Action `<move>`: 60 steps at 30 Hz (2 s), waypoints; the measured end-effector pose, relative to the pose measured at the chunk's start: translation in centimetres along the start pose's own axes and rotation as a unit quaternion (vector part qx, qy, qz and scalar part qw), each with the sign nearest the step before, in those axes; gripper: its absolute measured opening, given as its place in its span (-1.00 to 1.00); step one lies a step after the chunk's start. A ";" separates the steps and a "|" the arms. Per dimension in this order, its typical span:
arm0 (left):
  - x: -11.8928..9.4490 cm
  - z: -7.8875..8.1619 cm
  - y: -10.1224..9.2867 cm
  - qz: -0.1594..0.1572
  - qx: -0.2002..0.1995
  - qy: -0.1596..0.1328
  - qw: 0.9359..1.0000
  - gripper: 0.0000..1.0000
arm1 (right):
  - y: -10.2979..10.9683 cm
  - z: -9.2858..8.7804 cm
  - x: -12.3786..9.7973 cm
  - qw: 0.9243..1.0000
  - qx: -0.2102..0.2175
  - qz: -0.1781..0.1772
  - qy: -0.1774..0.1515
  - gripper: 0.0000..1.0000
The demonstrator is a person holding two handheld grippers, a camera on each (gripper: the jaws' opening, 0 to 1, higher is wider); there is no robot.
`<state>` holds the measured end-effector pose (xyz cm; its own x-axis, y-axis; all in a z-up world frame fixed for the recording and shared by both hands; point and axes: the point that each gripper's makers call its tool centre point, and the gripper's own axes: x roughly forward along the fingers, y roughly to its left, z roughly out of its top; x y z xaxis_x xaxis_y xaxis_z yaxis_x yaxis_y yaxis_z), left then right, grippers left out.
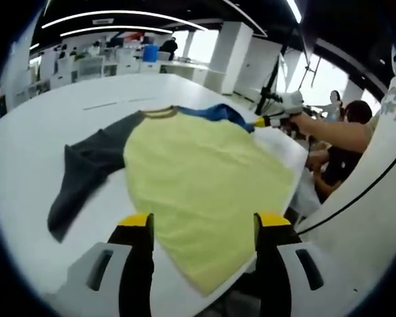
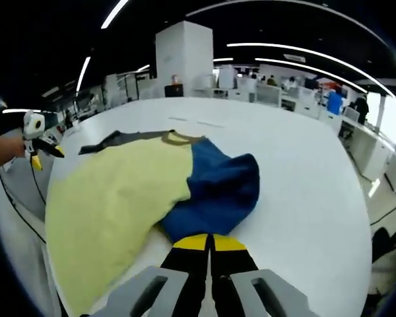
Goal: Fold the garment on the visible template until the final outline fits inside the template.
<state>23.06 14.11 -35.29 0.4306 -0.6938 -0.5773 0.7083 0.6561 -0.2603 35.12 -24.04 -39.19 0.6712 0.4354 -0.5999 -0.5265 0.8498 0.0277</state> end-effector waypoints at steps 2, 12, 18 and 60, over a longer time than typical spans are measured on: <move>0.0 0.0 0.0 0.000 0.000 0.000 1.000 0.16 | -0.6 -0.1 -0.3 1.000 0.002 -0.005 0.001 -1.00; 0.0 -0.2 0.2 0.001 -0.002 0.003 1.000 0.16 | -3.3 -0.8 -1.3 0.999 0.006 -0.029 0.012 -1.00; 0.1 -0.2 0.2 0.002 -0.002 0.005 1.000 0.16 | -4.8 -1.1 -1.7 0.999 0.010 -0.042 0.018 -1.00; 0.0 0.2 0.8 0.032 -0.017 0.012 0.999 0.16 | -16.2 -0.1 -3.4 0.989 0.002 -0.119 0.089 -1.00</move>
<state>23.72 14.59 -35.38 0.4609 -0.6424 -0.6123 0.6595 0.7096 -0.2480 41.36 -39.33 -37.71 0.6727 0.1637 -0.7216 -0.3628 0.9229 -0.1289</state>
